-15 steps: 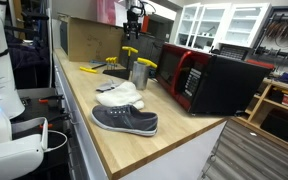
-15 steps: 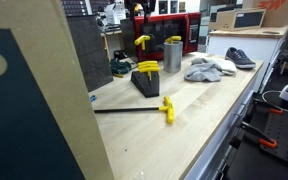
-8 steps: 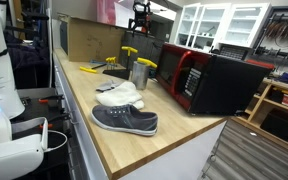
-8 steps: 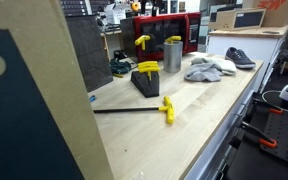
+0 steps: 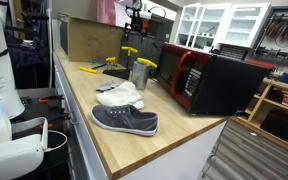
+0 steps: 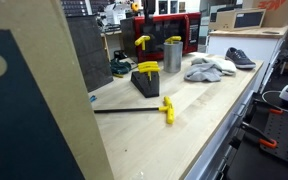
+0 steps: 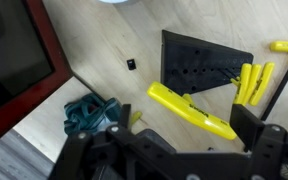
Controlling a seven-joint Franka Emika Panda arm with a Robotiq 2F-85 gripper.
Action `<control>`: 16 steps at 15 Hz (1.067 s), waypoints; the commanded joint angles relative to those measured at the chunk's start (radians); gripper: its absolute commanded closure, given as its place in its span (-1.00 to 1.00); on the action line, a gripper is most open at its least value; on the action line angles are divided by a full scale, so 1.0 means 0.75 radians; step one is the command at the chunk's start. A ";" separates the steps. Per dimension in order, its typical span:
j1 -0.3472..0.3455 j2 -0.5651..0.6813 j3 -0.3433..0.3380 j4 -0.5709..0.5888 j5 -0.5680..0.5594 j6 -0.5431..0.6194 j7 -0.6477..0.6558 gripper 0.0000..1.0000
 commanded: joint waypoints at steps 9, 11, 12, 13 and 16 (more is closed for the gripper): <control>0.041 0.170 0.043 0.205 -0.002 -0.143 0.295 -1.00; 0.036 0.167 0.049 0.227 0.013 -0.174 0.308 -1.00; 0.029 0.168 0.057 0.235 0.022 -0.178 0.271 -1.00; 0.028 0.172 0.061 0.247 0.023 -0.190 0.257 -1.00; 0.025 0.182 0.081 0.263 0.044 -0.198 0.176 -1.00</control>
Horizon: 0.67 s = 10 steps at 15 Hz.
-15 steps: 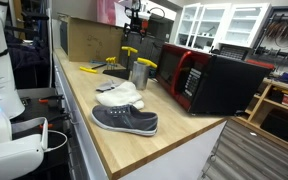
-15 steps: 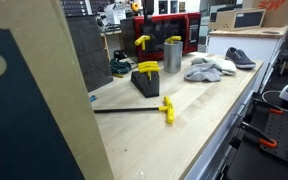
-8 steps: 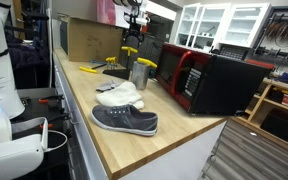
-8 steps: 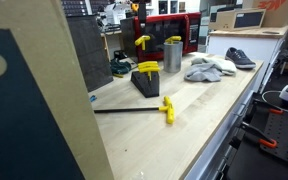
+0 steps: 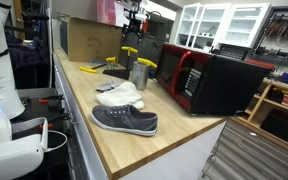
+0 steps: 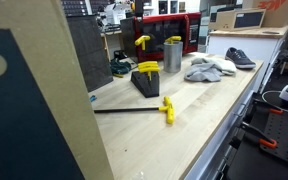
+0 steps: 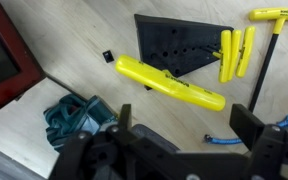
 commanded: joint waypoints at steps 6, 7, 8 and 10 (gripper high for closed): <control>-0.017 -0.015 0.087 0.011 0.127 -0.103 -0.337 -1.00; -0.014 -0.021 0.098 0.007 0.141 -0.120 -0.399 -1.00; -0.013 -0.028 0.108 0.003 0.157 -0.144 -0.456 -1.00; -0.007 -0.044 0.125 -0.009 0.176 -0.187 -0.567 -1.00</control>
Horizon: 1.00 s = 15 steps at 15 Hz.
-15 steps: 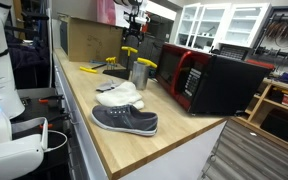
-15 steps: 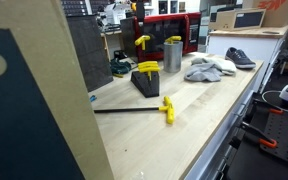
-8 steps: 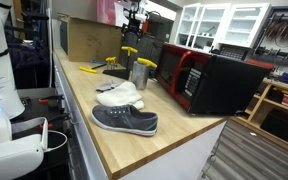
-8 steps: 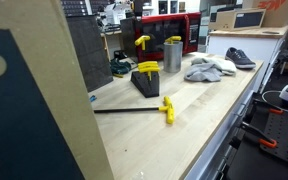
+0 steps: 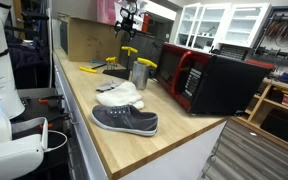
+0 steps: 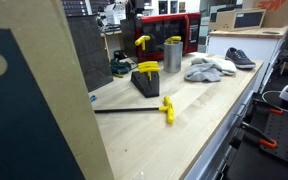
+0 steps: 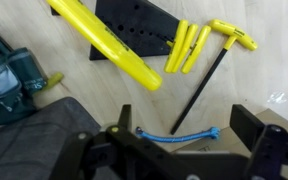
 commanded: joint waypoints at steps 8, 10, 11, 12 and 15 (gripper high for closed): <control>0.012 -0.046 0.010 -0.081 -0.118 -0.127 -0.591 -1.00; 0.018 -0.045 -0.002 -0.110 -0.206 -0.091 -0.646 -1.00; 0.022 -0.045 -0.005 -0.121 -0.255 -0.079 -0.669 -1.00; 0.025 -0.048 -0.007 -0.135 -0.298 -0.063 -0.686 -1.00; 0.030 -0.053 -0.004 -0.158 -0.381 0.008 -0.720 -1.00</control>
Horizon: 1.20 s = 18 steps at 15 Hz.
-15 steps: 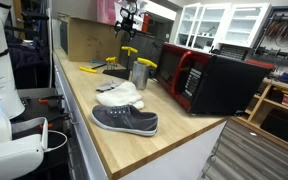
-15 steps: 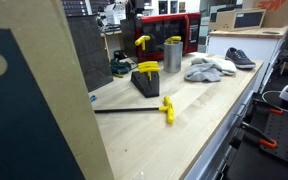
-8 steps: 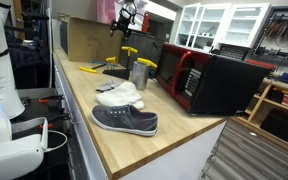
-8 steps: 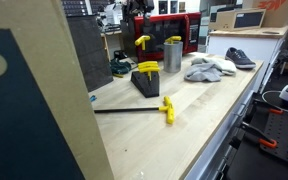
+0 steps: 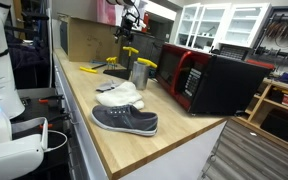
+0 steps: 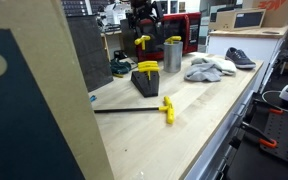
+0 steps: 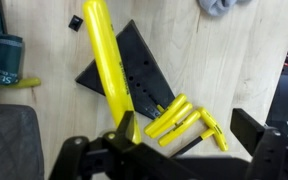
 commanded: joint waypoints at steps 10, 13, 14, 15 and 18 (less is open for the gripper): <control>0.013 -0.065 -0.013 -0.049 -0.023 0.169 -0.093 -1.00; 0.017 -0.041 -0.028 -0.049 -0.051 0.212 -0.070 -1.00; 0.016 -0.026 -0.035 -0.044 -0.058 0.227 -0.063 -1.00; 0.016 -0.014 -0.042 -0.040 -0.063 0.241 -0.059 -1.00; 0.014 0.033 -0.062 -0.022 -0.080 0.287 -0.051 -1.00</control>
